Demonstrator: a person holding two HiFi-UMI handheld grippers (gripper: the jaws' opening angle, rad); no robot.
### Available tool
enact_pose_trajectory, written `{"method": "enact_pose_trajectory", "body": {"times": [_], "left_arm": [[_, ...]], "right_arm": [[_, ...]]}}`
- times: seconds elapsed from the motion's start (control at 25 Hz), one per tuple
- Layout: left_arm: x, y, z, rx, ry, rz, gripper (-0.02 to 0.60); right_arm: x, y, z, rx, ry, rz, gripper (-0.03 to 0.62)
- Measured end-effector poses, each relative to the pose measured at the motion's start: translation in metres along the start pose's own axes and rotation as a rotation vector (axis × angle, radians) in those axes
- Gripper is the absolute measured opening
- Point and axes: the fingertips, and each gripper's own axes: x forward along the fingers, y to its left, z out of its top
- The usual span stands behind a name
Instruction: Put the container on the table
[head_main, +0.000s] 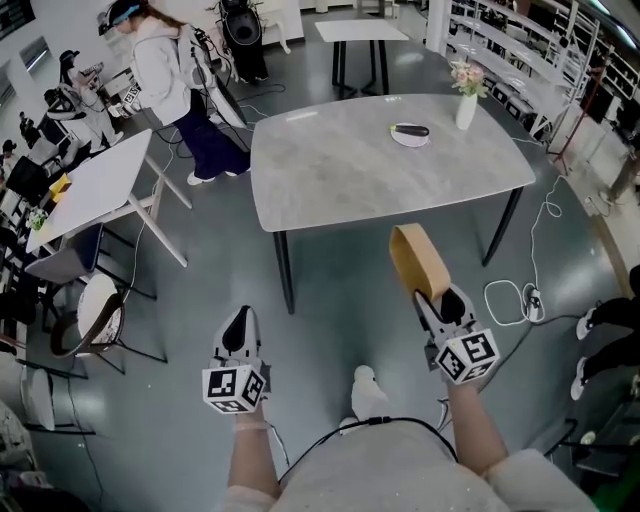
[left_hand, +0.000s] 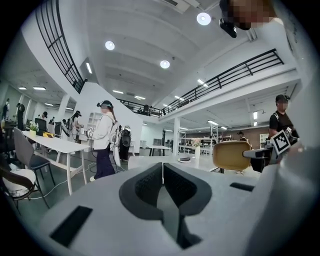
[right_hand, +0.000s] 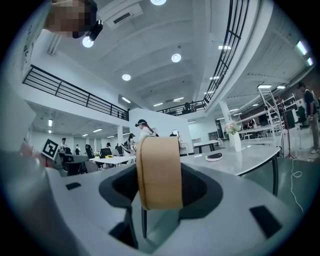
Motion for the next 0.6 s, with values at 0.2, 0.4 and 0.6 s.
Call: {"method": "enact_pose_trajectory", "body": {"times": [0.2, 0.4, 0.6], "left_arm": [[0.04, 0.011, 0.002, -0.003, 0.004, 0.006, 0.011], [0.075, 0.013, 0.002, 0.002, 0.015, 0.012, 0.011], [0.1, 0.019, 0.005, -0.019, 0.006, 0.041, 0.011]], "right_arm": [[0.041, -0.016, 0.0, 0.01, 0.008, 0.015, 0.232], [0.071, -0.035, -0.001, 0.018, 0.02, 0.026, 0.232], [0.093, -0.059, -0.001, 0.03, 0.027, 0.026, 0.232]]}}
